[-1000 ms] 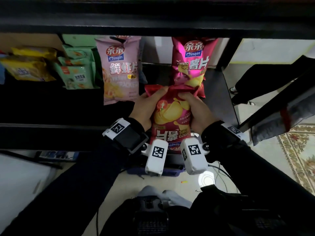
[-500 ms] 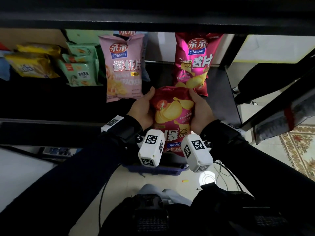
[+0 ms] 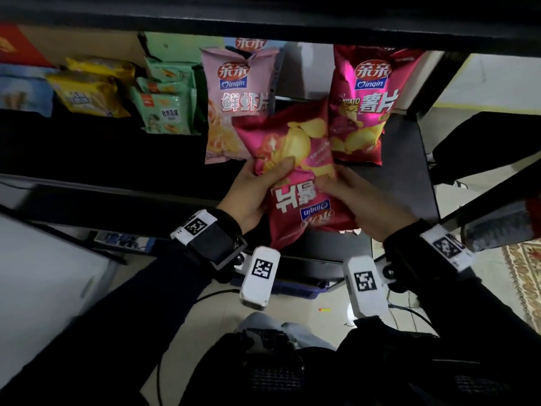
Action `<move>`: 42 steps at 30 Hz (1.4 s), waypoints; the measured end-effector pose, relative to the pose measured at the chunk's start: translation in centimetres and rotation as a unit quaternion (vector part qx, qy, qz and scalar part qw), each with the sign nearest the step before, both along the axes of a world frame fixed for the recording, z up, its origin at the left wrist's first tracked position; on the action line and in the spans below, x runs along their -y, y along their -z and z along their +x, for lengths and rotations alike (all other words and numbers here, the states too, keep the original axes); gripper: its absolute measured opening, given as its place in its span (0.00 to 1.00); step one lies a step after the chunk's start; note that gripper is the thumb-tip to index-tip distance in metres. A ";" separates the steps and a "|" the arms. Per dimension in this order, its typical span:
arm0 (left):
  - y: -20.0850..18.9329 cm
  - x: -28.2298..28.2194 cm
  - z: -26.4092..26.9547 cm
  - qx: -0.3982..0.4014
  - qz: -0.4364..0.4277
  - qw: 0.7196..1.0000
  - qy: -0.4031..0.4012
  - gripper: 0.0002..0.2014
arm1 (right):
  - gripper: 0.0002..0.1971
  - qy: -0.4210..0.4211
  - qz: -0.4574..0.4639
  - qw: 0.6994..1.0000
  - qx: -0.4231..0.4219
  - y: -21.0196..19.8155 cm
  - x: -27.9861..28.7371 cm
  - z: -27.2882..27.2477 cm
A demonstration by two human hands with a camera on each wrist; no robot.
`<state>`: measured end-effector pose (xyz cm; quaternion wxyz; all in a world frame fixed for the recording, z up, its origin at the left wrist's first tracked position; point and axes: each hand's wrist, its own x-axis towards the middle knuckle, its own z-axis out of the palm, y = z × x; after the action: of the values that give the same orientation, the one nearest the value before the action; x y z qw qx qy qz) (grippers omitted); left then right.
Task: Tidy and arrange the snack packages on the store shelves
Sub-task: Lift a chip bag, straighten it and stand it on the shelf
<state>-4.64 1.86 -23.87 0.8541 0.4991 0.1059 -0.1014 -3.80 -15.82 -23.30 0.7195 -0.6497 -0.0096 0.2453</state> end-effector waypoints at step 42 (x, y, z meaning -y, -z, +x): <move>2.3 -13.1 1.4 -0.253 0.095 0.890 -0.368 0.20 | 0.11 0.046 -0.403 0.851 0.334 6.3 1.4 1.8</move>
<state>-3.23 14.98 -26.19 0.7231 0.4603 0.5035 0.1085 -1.97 -17.23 -29.58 0.3580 -0.9253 -0.1195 -0.0379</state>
